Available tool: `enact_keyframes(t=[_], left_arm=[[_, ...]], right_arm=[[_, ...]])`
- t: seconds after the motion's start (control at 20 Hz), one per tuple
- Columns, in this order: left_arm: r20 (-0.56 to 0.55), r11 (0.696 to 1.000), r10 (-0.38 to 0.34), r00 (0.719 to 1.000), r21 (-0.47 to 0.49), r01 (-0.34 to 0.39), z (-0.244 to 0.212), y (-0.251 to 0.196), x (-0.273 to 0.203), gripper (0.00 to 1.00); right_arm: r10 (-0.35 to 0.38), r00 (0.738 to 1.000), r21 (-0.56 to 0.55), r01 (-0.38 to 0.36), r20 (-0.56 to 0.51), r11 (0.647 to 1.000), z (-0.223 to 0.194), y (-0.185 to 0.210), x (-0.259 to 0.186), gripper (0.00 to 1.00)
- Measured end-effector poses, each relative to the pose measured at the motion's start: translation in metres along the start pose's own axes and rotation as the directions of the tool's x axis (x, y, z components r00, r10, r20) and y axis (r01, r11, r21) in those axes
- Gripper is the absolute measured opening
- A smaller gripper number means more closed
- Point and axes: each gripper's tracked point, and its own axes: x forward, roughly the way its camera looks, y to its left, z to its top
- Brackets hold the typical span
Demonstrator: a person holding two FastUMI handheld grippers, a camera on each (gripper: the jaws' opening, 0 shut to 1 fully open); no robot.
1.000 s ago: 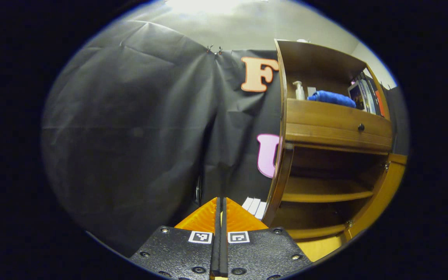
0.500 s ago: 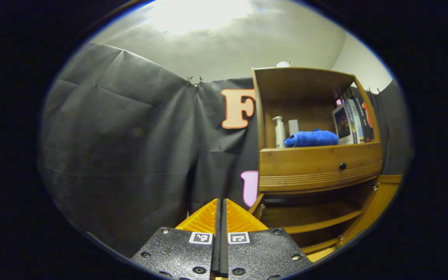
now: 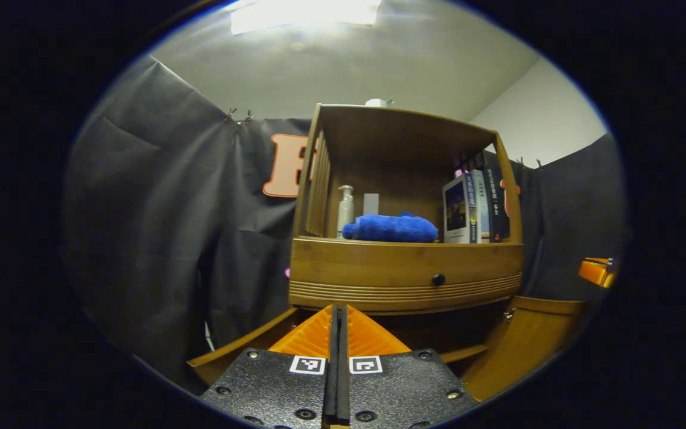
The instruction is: Open the right door of the double-door shoe cabinet with the right hand, and open the left door with the left hand.
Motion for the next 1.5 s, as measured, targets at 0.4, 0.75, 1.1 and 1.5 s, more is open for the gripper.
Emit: enact_keyframes(t=[0.4, 0.75, 1.1, 1.5], left_arm=[[-0.050, 0.986, -0.163, 0.985, -0.033, 0.162, -0.028, -0.077, 0.011, 0.00], [-0.083, 0.980, -0.201, 0.976, -0.010, 0.201, -0.065, -0.106, 0.012, 0.01], [-0.092, 0.974, -0.225, 0.970, -0.033, 0.222, -0.095, -0.123, 0.004, 0.01], [-0.099, 0.973, -0.230, 0.968, -0.030, 0.228, -0.107, -0.129, 0.001, 0.01]], right_arm=[[0.098, 0.993, 0.029, -0.097, -0.064, 0.995, -0.030, 0.059, 0.008, 0.21], [0.126, 0.980, 0.029, -0.123, -0.153, 0.992, -0.080, 0.081, 0.014, 0.21], [0.128, 0.965, 0.014, -0.128, -0.230, 0.992, -0.123, 0.090, 0.017, 0.21], [0.120, 0.965, 0.010, -0.121, -0.235, 0.993, -0.132, 0.090, 0.019, 0.21]])
